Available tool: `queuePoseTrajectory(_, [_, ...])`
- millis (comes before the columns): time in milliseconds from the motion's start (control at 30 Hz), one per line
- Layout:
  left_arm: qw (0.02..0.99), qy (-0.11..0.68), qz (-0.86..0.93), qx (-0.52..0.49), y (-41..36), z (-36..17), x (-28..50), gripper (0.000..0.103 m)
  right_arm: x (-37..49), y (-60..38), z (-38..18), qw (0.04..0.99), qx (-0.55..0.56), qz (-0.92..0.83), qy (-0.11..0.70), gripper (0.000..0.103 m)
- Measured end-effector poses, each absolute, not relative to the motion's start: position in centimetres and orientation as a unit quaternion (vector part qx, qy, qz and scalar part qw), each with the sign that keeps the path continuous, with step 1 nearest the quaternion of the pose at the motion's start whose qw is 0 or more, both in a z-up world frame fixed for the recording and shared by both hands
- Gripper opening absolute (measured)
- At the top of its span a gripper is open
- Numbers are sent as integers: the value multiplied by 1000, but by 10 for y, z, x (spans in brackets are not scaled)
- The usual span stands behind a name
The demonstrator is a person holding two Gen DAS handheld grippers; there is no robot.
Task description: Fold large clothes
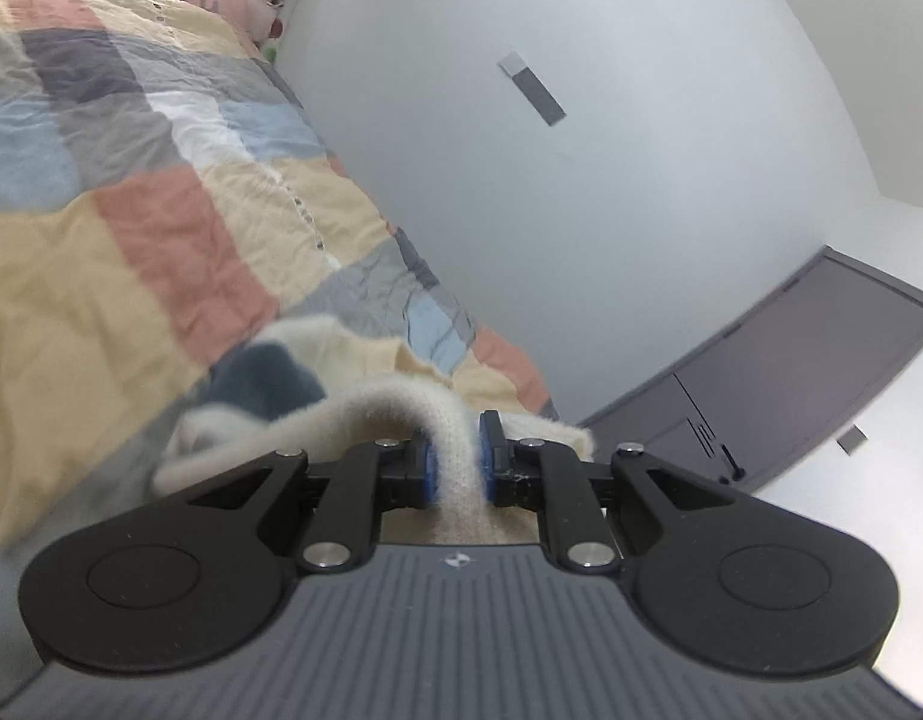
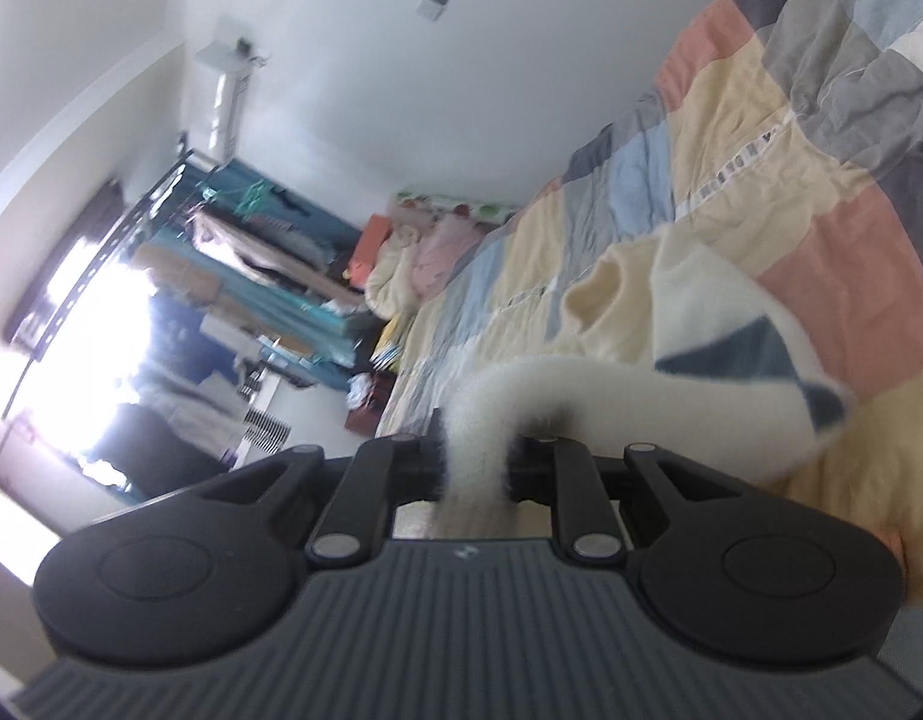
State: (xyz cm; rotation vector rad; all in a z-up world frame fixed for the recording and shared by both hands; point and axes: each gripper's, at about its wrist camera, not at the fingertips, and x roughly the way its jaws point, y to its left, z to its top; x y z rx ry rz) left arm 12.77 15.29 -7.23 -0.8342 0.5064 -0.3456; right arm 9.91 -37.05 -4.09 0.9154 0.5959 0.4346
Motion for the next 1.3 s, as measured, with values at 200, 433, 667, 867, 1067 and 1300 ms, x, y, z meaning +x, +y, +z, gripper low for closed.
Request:
queuePoseTrajectory(200, [881,237,-148,-381,149,-71,223,16,164,-369,-49,836,456,160,261,18])
queuePoseTrajectory(433, [894,257,-121,-346,141,-104,324,16,230,-361,-72,848,459,91,250,18])
queuePoseTrajectory(667, [895,283,-114,-326,135,-157,403,16,286,-353,-112,858,440,45,262,18])
queuePoseTrajectory(867, [898,288,-111,-312,132,-198,443,16,317,-347,-145,871,408,30,270,18])
queuePoseTrajectory(1067, [900,315,-95,-285,128,-229,472,20,347,-340,-171,878,383,21,285,19])
queuePoseTrajectory(1300, [906,320,-88,-261,119,-236,478,20,351,-337,-182,888,362,25,283,19])
